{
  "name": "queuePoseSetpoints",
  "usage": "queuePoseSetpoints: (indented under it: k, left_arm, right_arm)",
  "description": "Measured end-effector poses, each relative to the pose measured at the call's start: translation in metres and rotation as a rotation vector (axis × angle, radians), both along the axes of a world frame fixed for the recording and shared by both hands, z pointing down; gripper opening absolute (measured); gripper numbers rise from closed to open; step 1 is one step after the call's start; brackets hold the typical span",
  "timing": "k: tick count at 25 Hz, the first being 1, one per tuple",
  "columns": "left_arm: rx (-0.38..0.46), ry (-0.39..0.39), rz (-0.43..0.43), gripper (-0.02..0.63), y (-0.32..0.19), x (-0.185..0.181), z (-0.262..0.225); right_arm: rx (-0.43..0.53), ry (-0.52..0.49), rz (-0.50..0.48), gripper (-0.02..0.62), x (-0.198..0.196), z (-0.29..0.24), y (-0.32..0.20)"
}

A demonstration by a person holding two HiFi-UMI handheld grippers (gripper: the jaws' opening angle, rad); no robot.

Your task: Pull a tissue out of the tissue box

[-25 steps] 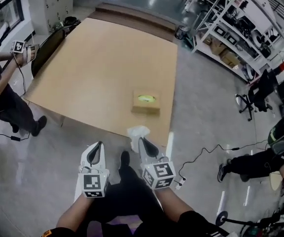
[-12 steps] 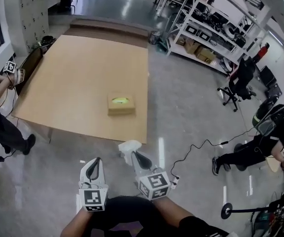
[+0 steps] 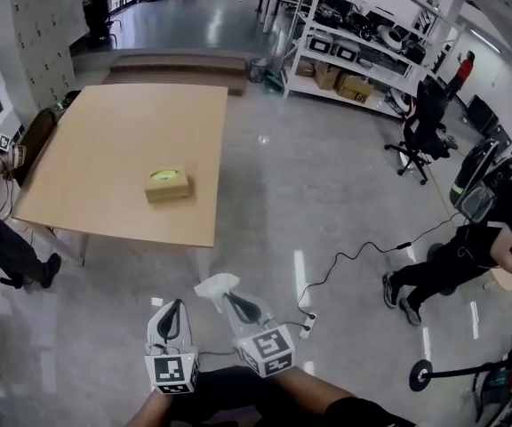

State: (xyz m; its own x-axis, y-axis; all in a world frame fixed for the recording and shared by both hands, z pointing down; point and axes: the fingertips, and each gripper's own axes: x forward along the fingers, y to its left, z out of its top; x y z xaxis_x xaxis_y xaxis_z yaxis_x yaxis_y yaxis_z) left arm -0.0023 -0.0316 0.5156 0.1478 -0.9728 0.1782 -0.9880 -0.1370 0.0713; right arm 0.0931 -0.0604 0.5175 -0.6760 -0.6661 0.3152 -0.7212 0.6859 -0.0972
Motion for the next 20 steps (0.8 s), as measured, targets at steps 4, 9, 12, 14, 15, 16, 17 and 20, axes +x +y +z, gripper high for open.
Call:
queuePoseSetpoints:
  k: [4,9,12,14,15,16,17,20]
  left_arm:
    - [-0.039,-0.033,-0.026,0.018,0.032,0.037,0.012]
    - [-0.039,-0.074,-0.02,0.018,0.045,0.056,0.016]
    - [-0.046,-0.072,-0.024,0.018,0.056,0.067,0.015]
    - [-0.051,-0.071,-0.027,0.018,0.065,0.068,0.019]
    - [-0.051,-0.072,-0.028,0.018,0.07,0.068,0.022]
    - [-0.048,-0.074,-0.03,0.018,0.074,0.068,0.024]
    - [-0.044,-0.078,-0.032,0.018,0.078,0.069,0.027]
    - [-0.039,-0.077,-0.037,0.018,0.09,0.075,0.029]
  right_arm:
    - [-0.03,0.001,-0.006,0.0,0.043,0.02,0.024]
    - [-0.039,-0.017,0.01,0.0,0.071,0.029,0.036]
    - [-0.056,-0.006,0.015,0.0,0.087,0.03,0.053]
    - [-0.06,0.001,0.005,0.0,0.09,0.033,0.067]
    - [-0.061,0.002,-0.003,0.0,0.089,0.036,0.074]
    - [-0.059,0.003,-0.012,0.0,0.088,0.038,0.081]
    - [-0.057,0.004,-0.021,-0.002,0.089,0.039,0.088]
    - [-0.049,0.012,-0.038,-0.002,0.093,0.04,0.103]
